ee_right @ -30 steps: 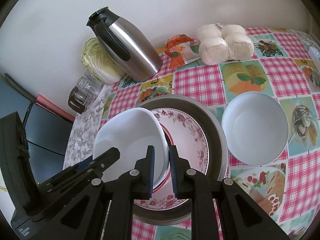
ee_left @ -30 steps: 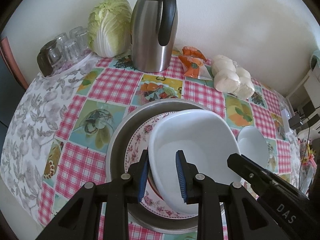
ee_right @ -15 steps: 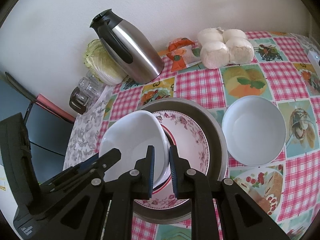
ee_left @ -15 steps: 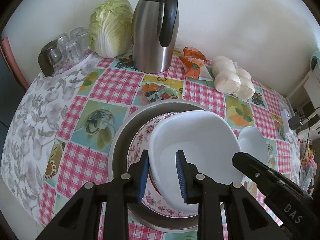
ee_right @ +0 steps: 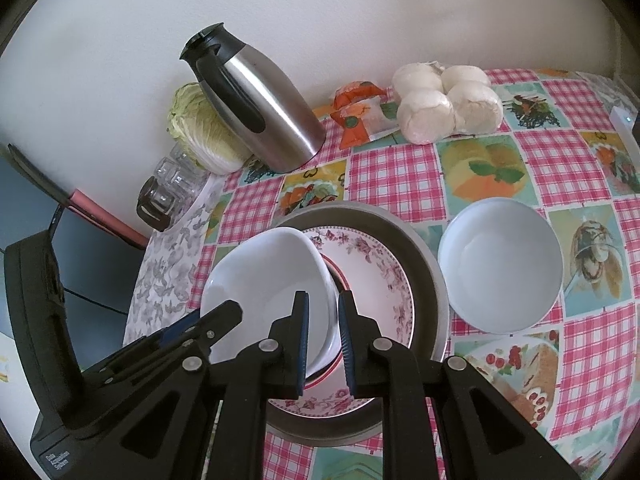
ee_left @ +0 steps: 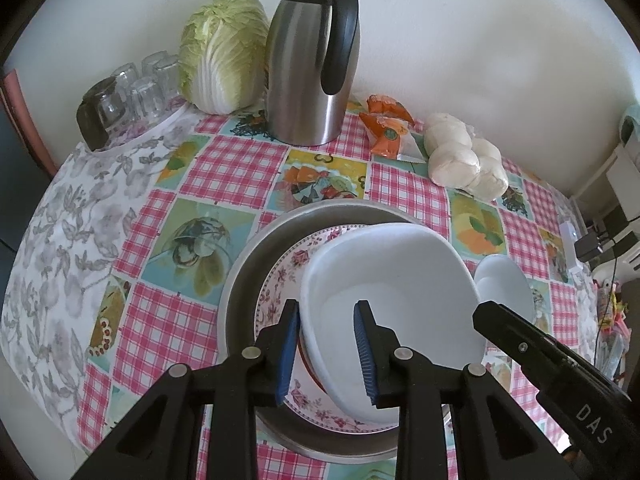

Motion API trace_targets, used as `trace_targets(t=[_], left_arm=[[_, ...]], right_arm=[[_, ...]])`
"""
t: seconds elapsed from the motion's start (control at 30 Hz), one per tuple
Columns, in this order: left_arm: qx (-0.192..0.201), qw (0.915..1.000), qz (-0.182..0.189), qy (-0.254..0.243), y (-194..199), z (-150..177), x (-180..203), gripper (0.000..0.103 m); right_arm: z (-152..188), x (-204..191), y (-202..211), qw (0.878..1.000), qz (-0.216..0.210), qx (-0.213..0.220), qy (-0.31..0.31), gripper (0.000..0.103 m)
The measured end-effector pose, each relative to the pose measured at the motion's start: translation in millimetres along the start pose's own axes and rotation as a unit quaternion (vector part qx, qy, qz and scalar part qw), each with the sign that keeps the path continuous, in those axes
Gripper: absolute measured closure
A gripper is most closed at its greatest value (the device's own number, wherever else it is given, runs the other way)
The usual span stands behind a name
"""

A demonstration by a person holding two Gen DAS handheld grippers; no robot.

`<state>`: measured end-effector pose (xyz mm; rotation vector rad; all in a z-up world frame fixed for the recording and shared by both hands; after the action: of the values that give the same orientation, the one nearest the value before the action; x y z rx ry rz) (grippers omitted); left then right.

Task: Organize plates and bowls
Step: 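Lower the white square bowl into the red-rimmed bowl with both tools, then open both tools to release the white square bowl rim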

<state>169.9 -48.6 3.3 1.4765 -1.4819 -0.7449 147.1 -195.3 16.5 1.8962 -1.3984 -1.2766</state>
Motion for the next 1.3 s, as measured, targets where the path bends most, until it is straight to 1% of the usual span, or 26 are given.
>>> trace_targets(t=[0.07, 0.1, 0.17, 0.2, 0.23, 0.3, 0.37, 0.47, 0.53, 0.67, 0.73, 0.77, 0.83, 0.97, 1.07, 1.1, 1.13, 1.17, 1.3], left_arm=[[0.003, 1.0000, 0.000, 0.003, 3, -1, -1, 0.072], [0.005, 1.0000, 0.001, 0.004, 5, -2, -1, 0.070], [0.008, 0.9999, 0.000, 0.008, 8, -2, -3, 0.062], [0.010, 0.9999, -0.001, 0.010, 10, -3, -4, 0.056], [0.011, 0.9999, -0.001, 0.012, 11, -4, -6, 0.052], [0.014, 0.9997, -0.004, 0.018, 14, -5, -9, 0.049], [0.018, 0.9995, -0.010, 0.023, 16, -6, -12, 0.045], [0.020, 0.9992, -0.017, 0.029, 18, -7, -19, 0.041], [0.020, 0.9990, -0.019, 0.037, 17, -8, -24, 0.034], [0.018, 0.9982, -0.025, 0.051, 16, -8, -33, 0.027], [0.019, 0.9978, -0.029, 0.056, 15, -8, -37, 0.021], [0.019, 0.9977, -0.030, 0.058, 14, -8, -39, 0.020], [0.018, 0.9974, -0.031, 0.062, 13, -7, -41, 0.018], [0.015, 0.9970, -0.033, 0.069, 11, -4, -45, 0.015], [0.019, 0.9967, -0.034, 0.072, 12, -1, -48, 0.010], [0.021, 0.9966, -0.035, 0.072, 13, -1, -48, 0.006], [0.023, 0.9965, -0.036, 0.071, 14, -1, -49, 0.001], [0.026, 0.9964, -0.038, 0.071, 15, 0, -49, 0.000], [0.037, 0.9956, -0.047, 0.072, 19, 2, -52, 0.000]], right_arm=[[0, 1, 0, 1.000, 0.007, -0.001, -0.001, 0.079], [0, 1, 1, 1.000, 0.010, -0.001, 0.000, 0.077], [-1, 2, 1, 1.000, 0.016, 0.001, -0.001, 0.065], [-2, 2, 2, 1.000, 0.020, 0.002, -0.001, 0.062], [-2, 2, 3, 1.000, 0.022, 0.004, 0.000, 0.057], [-2, 2, 4, 1.000, 0.025, 0.005, 0.002, 0.052], [-2, 2, 4, 1.000, 0.029, 0.006, 0.003, 0.044], [-2, 4, 3, 0.999, 0.038, 0.006, 0.005, 0.040], [-2, 5, 2, 0.999, 0.044, 0.007, 0.007, 0.038], [-1, 5, 2, 0.999, 0.051, 0.009, 0.011, 0.035], [1, 7, 1, 0.998, 0.055, 0.008, 0.012, 0.034], [1, 7, 0, 0.998, 0.057, 0.007, 0.012, 0.029], [3, 8, -1, 0.998, 0.057, 0.005, 0.010, 0.022], [5, 8, 1, 0.998, 0.062, 0.003, 0.013, 0.021], [7, 9, 4, 0.998, 0.065, 0.004, 0.015, 0.020], [8, 9, 5, 0.998, 0.066, 0.006, 0.016, 0.019], [8, 9, 7, 0.998, 0.066, 0.007, 0.016, 0.014], [9, 10, 8, 0.998, 0.067, 0.008, 0.017, 0.010], [12, 11, 14, 0.997, 0.075, 0.011, 0.022, 0.010]])
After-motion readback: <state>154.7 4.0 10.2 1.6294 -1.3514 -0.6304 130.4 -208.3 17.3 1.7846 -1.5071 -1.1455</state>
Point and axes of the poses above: each gripper's, at about its wrist camera, not at the fingertips, and y roughly against the way its jaws point, x to its right, z to its underside, the point moved 4 cm from there along -y, roughly the way its jaws point, and after that the axes turned 5 degrees about y, right-handed, at the moved point
